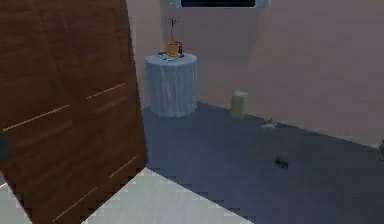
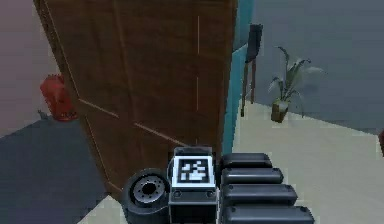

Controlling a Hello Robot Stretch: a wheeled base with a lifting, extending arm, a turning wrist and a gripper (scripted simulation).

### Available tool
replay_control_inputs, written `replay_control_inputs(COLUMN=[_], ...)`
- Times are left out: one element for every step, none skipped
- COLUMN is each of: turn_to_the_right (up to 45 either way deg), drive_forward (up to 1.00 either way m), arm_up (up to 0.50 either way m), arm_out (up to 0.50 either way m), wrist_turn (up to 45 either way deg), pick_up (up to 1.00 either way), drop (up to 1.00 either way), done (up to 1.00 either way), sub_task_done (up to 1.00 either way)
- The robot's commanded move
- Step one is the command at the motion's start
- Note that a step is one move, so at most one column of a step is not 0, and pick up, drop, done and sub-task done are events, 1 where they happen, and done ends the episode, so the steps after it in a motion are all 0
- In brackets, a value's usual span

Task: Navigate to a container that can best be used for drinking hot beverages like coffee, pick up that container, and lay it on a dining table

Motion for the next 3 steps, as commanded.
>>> replay_control_inputs(turn_to_the_right=[0.0, -3.0, 15.0], drive_forward=[1.0, 0.0, 0.0], arm_up=[0.0, 0.0, 0.0], arm_out=[0.0, 0.0, 0.0], wrist_turn=[0.0, 0.0, 0.0], pick_up=[0.0, 0.0, 0.0], drop=[0.0, 0.0, 0.0], done=[0.0, 0.0, 0.0], sub_task_done=[0.0, 0.0, 0.0])
